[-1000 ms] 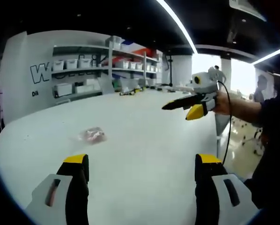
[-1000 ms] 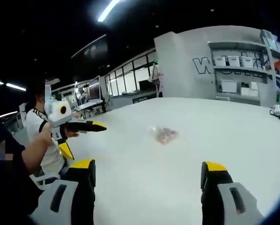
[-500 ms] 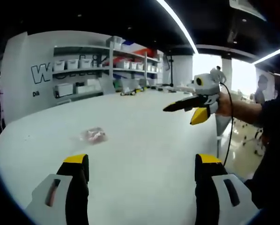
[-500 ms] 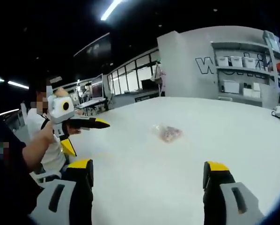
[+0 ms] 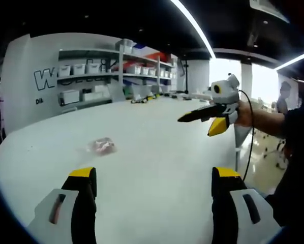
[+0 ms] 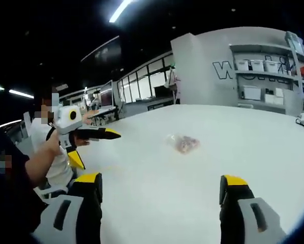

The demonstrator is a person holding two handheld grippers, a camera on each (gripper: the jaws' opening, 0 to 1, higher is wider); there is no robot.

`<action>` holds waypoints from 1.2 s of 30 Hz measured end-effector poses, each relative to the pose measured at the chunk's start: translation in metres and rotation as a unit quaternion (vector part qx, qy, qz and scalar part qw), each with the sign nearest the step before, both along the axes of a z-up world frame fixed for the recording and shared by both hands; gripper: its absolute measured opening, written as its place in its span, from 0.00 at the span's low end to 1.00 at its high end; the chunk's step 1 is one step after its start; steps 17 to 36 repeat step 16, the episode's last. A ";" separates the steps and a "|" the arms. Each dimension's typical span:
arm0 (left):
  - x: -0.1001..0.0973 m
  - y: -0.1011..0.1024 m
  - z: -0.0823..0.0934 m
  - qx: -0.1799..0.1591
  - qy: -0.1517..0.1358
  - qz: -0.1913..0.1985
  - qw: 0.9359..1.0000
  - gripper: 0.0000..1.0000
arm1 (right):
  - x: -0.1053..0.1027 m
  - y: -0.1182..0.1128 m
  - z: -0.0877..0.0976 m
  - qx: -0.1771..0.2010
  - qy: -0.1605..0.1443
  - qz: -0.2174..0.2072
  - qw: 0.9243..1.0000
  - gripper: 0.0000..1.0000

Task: Open the resealable bag by pulling the two sides of the seal apart until the entire bag opening is separated and visibly accessible.

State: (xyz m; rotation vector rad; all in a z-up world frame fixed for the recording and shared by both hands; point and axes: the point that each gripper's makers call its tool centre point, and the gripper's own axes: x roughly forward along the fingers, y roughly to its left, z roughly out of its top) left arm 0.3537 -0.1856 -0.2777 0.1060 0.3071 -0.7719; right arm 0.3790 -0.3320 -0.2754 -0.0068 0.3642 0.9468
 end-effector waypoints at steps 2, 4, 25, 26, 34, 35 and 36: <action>0.000 -0.001 0.000 0.001 0.000 0.000 1.000 0.93 | -0.001 0.000 -0.001 -0.001 0.001 0.001 1.000 0.97; 0.000 -0.001 0.000 0.000 0.000 -0.001 1.000 0.93 | -0.002 0.000 -0.001 -0.002 0.001 0.001 1.000 0.96; 0.000 -0.003 -0.001 0.001 0.001 -0.003 1.000 0.93 | -0.002 0.003 -0.001 -0.004 0.000 0.005 1.000 0.96; 0.000 -0.003 -0.001 0.001 0.001 -0.003 1.000 0.93 | -0.002 0.003 -0.001 -0.004 0.000 0.005 1.000 0.96; 0.000 -0.003 -0.001 0.001 0.001 -0.003 1.000 0.93 | -0.002 0.003 -0.001 -0.004 0.000 0.005 1.000 0.96; 0.000 -0.003 -0.001 0.001 0.001 -0.003 1.000 0.93 | -0.002 0.003 -0.001 -0.004 0.000 0.005 1.000 0.96; 0.000 -0.003 -0.001 0.001 0.001 -0.003 1.000 0.93 | -0.002 0.003 -0.001 -0.004 0.000 0.005 1.000 0.96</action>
